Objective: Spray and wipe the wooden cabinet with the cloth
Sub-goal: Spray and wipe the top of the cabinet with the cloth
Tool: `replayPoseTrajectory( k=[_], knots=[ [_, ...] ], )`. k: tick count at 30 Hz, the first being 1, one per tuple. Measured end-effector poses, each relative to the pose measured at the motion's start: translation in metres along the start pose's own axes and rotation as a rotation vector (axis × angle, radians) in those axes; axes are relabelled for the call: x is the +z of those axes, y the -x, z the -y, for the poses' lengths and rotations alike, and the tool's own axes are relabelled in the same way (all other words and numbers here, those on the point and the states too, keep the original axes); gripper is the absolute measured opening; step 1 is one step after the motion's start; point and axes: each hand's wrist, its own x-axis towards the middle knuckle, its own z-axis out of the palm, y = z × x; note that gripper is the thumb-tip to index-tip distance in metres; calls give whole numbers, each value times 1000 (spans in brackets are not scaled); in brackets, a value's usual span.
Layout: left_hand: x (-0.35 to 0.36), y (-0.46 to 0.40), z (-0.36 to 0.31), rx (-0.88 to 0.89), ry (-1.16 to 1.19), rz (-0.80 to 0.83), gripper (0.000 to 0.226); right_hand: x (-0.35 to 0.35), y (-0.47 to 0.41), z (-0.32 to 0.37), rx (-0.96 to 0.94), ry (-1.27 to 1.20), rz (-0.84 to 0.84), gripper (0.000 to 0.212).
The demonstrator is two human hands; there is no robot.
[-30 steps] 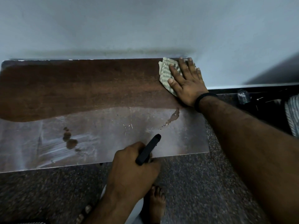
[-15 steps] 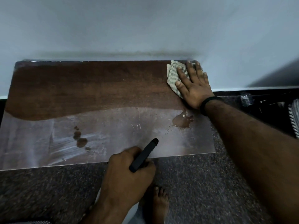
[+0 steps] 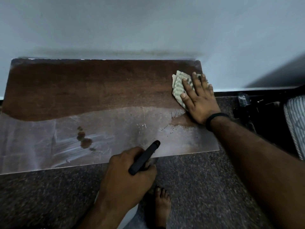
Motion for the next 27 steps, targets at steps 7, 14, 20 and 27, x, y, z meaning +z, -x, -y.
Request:
replayPoseTrajectory(
  k=[7, 14, 20, 27],
  knots=[
    [-8, -2, -6, 71, -27, 7, 14, 19, 56, 6, 74, 13, -62, 62],
    [-23, -1, -13, 96, 0, -13, 11, 29, 87, 30, 170, 11, -66, 65],
    [-30, 5, -8, 86, 18, -48, 10, 36, 99, 71, 216, 4, -14, 58],
    [-27, 16, -6, 117, -20, -102, 11, 42, 91, 108, 26, -4, -19, 59]
  ],
)
